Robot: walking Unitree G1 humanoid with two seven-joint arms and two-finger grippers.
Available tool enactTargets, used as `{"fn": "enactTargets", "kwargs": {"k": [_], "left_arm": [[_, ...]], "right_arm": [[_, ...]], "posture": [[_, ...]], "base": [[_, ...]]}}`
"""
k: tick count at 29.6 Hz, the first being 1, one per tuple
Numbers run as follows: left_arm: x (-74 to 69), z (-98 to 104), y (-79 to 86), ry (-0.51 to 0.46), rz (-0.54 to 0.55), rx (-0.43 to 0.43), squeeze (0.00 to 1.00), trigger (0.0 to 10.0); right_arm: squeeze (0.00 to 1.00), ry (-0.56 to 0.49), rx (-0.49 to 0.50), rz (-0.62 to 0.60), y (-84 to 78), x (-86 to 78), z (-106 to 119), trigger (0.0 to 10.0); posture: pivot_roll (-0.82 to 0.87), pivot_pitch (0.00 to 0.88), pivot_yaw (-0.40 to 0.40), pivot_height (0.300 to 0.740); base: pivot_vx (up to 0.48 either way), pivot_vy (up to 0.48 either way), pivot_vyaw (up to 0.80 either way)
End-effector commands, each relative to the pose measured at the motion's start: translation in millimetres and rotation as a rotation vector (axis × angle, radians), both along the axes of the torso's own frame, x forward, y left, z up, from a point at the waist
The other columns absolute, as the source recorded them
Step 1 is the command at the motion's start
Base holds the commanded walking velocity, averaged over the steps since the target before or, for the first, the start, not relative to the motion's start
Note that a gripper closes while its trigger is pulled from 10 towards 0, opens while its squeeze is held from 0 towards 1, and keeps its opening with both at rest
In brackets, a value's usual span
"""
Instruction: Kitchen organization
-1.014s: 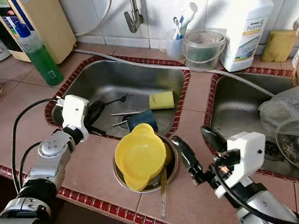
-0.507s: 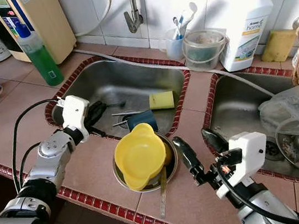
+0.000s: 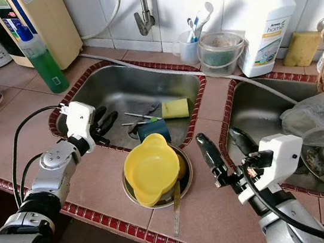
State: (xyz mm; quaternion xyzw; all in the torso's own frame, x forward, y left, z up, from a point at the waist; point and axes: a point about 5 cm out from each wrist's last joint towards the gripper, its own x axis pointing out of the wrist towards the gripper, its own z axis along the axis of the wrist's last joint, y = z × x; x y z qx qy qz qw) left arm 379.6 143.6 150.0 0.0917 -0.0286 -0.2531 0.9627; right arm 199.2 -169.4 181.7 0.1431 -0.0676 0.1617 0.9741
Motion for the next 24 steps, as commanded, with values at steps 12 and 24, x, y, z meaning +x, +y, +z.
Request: {"fn": "enactTargets", "kwargs": {"k": [12,24], "left_arm": [[-6.9,8,10.0,-0.065,0.015,-0.023,0.00,10.0],[-37.6,14,12.2,-0.147,0.094,-0.111,0.00,10.0]], "right_arm": [[0.00,-0.091,-0.047,-0.013,13.4,23.3,11,10.0],[0.00,-0.161,-0.119,0.059,40.9,50.3,13,10.0]], "posture": [[-0.17,0.124,0.089,0.740],[-0.09,0.089,0.034,0.740]], "base": [[0.000,0.000,0.00],[0.000,0.000,0.00]]}}
